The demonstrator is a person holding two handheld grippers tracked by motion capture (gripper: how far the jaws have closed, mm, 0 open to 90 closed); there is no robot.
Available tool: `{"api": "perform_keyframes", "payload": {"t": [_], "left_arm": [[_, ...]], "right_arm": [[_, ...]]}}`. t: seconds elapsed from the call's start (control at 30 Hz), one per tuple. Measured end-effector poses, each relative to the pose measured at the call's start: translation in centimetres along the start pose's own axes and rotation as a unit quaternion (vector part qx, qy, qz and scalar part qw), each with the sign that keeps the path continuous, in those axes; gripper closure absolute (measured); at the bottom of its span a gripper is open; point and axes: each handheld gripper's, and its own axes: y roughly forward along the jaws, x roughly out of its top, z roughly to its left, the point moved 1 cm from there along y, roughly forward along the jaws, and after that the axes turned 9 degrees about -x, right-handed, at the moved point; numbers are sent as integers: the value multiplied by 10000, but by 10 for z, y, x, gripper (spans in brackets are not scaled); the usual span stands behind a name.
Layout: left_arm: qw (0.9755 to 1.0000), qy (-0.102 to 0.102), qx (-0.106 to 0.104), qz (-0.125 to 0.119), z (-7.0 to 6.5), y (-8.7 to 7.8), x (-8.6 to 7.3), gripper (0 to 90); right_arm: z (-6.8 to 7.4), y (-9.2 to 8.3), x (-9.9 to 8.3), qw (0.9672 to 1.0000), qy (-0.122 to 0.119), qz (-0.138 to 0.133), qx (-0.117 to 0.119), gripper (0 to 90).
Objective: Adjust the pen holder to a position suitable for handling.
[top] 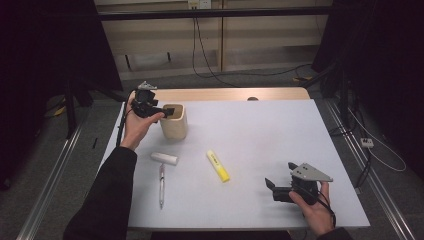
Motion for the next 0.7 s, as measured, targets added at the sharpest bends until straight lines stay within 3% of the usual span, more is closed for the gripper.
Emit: {"api": "perform_keyframes", "payload": {"t": [0.1, 0.13, 0.3, 0.4, 0.5, 0.6, 0.7], "left_arm": [[9991, 256, -126, 315, 2, 6, 0, 277], [9987, 310, -70, 390, 2, 8, 0, 325], [9980, 308, -207, 509, 11, 13, 0, 449], [9977, 257, -396, 486, 15, 15, 2, 544], [9974, 300, -330, 571, 16, 18, 3, 588], [9968, 381, -292, 641, 19, 18, 4, 695], [9961, 423, -335, 692, 21, 19, 6, 703]], "right_arm": [[1, 0, 0, 10000, -11, -5, -14, 41], [1, 0, 0, 10000, -6, -6, -17, 41], [0, 0, 0, 10000, 30, 13, -25, 40], [0, 1, 0, 10000, 0, 14, -19, 41], [0, 1, -1, 10000, 27, 70, -39, 41], [-1, 1, -1, 9999, 38, 61, -72, 40], [0, 1, -1, 10000, 18, 76, -53, 41]]}}
